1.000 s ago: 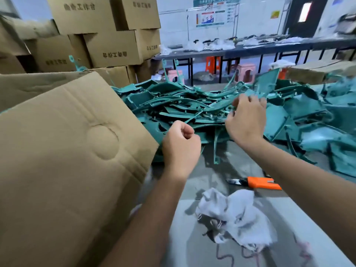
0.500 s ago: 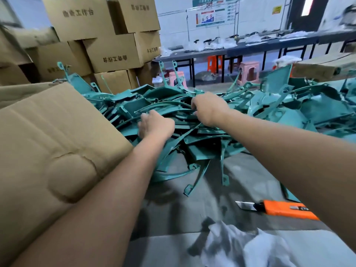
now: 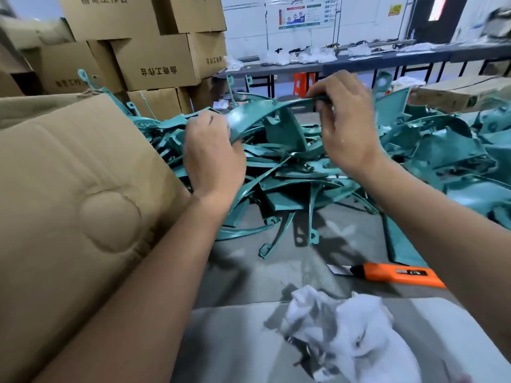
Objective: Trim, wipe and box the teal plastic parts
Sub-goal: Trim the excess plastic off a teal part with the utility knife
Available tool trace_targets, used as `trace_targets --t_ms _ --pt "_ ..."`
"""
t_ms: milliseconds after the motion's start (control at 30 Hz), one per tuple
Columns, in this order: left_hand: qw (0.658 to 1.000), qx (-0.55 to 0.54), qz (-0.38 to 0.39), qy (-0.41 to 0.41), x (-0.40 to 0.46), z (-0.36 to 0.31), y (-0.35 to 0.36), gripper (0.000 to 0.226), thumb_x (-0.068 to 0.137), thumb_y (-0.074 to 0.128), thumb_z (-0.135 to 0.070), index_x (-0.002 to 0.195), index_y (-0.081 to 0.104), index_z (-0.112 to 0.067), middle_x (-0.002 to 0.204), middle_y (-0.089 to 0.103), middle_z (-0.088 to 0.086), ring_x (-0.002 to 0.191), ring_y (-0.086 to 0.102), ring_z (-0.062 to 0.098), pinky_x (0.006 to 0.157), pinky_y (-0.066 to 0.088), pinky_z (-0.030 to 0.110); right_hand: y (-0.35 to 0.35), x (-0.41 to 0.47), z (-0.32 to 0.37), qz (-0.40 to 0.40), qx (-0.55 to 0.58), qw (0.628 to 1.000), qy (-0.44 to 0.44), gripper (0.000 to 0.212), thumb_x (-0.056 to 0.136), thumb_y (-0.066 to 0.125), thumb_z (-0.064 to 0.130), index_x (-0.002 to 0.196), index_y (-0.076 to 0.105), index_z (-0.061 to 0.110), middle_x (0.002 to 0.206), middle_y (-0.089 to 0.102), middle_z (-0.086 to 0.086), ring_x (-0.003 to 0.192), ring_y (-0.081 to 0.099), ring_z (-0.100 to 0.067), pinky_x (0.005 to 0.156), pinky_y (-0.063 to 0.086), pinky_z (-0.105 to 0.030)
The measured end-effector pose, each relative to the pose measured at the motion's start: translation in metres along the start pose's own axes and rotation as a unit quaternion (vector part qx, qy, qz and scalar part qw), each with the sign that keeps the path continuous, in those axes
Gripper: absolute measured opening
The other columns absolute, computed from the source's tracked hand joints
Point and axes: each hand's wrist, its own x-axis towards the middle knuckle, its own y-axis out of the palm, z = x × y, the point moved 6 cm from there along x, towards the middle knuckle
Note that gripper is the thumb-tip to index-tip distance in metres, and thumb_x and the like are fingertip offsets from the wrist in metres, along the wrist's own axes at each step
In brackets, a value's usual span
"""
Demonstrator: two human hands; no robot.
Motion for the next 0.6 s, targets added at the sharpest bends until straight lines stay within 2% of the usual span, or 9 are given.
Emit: trace_targets --t_ms 100,167,233,300,367,400,467,533,600 --pt "0.997 0.011 -0.037 -0.068 -0.006 0.001 -0.016 0.023 0.095 0.063 -0.021 0.083 0.045 -0.016 0.076 0.048 0.0 0.068 0.05 0.032 0.059 0.037 0.037 -0.035 -0.021 0.002 -0.015 -0.001 0.999 0.044 0.036 0.098 0.06 0.013 0.132 0.056 0.002 0.128 0.059 -0.012 0.118 0.052 -0.023 0.102 0.036 -0.021" --pt "0.983 -0.039 -0.06 -0.17 -0.014 0.016 -0.025 0.016 0.096 0.06 -0.025 0.094 0.047 -0.016 0.08 0.055 0.003 0.074 0.054 0.034 0.066 0.047 0.042 -0.055 -0.054 0.001 -0.029 0.009 0.997 0.075 0.036 0.099 0.062 0.017 0.132 0.055 0.006 0.127 0.057 -0.008 0.118 0.053 -0.021 0.105 0.045 -0.032" --pt "0.936 -0.202 -0.072 -0.28 -0.019 0.031 -0.028 0.017 0.092 0.063 -0.022 0.097 0.047 -0.019 0.095 0.064 0.003 0.089 0.065 0.031 0.08 0.057 0.045 -0.066 -0.095 -0.006 -0.007 0.021 0.993 0.113 0.025 0.1 0.064 0.017 0.123 0.059 0.01 0.115 0.062 -0.001 0.108 0.059 -0.014 0.095 0.052 -0.037" --pt "0.858 -0.369 -0.087 -0.348 -0.027 0.032 -0.029 0.024 0.086 0.068 -0.019 0.092 0.046 -0.025 0.106 0.068 0.005 0.092 0.07 0.023 0.078 0.062 0.041 -0.066 -0.136 -0.021 0.071 0.018 0.984 0.164 0.007 0.099 0.067 0.018 0.105 0.066 0.014 0.091 0.068 0.007 0.088 0.064 -0.007 0.082 0.053 -0.034" --pt "0.819 -0.445 -0.092 -0.349 -0.038 0.023 -0.033 0.027 0.084 0.072 -0.015 0.093 0.048 -0.023 0.107 0.069 0.006 0.092 0.072 0.023 0.073 0.063 0.041 -0.055 -0.175 -0.034 0.173 -0.046 0.966 0.188 0.013 0.098 0.069 0.023 0.09 0.07 0.013 0.08 0.069 0.001 0.083 0.065 -0.023 0.075 0.048 -0.041" --pt "0.805 -0.476 -0.082 -0.344 -0.045 0.016 -0.033 0.026 0.085 0.073 -0.013 0.095 0.049 -0.021 0.105 0.07 0.003 0.093 0.073 0.025 0.071 0.064 0.043 -0.048 -0.192 -0.039 0.213 -0.08 0.955 0.19 0.017 0.099 0.069 0.025 0.088 0.071 0.012 0.081 0.069 -0.004 0.087 0.062 -0.031 0.074 0.046 -0.042" --pt "0.769 -0.539 -0.034 -0.343 -0.067 0.002 -0.025 0.024 0.088 0.074 -0.011 0.095 0.054 -0.022 0.1 0.072 -0.003 0.092 0.075 0.024 0.06 0.063 0.04 -0.036 -0.215 -0.041 0.273 -0.117 0.933 0.201 0.021 0.099 0.066 0.034 0.095 0.073 0.014 0.094 0.071 -0.006 0.097 0.057 -0.034 0.083 0.046 -0.045" --pt "0.762 -0.555 0.029 -0.333 -0.093 -0.007 -0.014 0.021 0.09 0.075 -0.009 0.096 0.06 -0.023 0.094 0.074 -0.008 0.089 0.075 0.021 0.058 0.062 0.041 -0.025 -0.223 -0.039 0.317 -0.133 0.918 0.199 0.026 0.098 0.066 0.042 0.103 0.074 0.018 0.104 0.07 -0.005 0.106 0.055 -0.032 0.091 0.046 -0.047" --pt "0.757 -0.557 0.066 -0.334 -0.121 -0.008 -0.003 0.02 0.09 0.075 -0.006 0.093 0.066 -0.023 0.087 0.075 -0.009 0.086 0.072 0.02 0.068 0.063 0.054 -0.017 -0.222 -0.039 0.325 -0.116 0.919 0.191 0.028 0.096 0.07 0.041 0.106 0.075 0.015 0.103 0.067 -0.008 0.104 0.054 -0.032 0.091 0.044 -0.045"
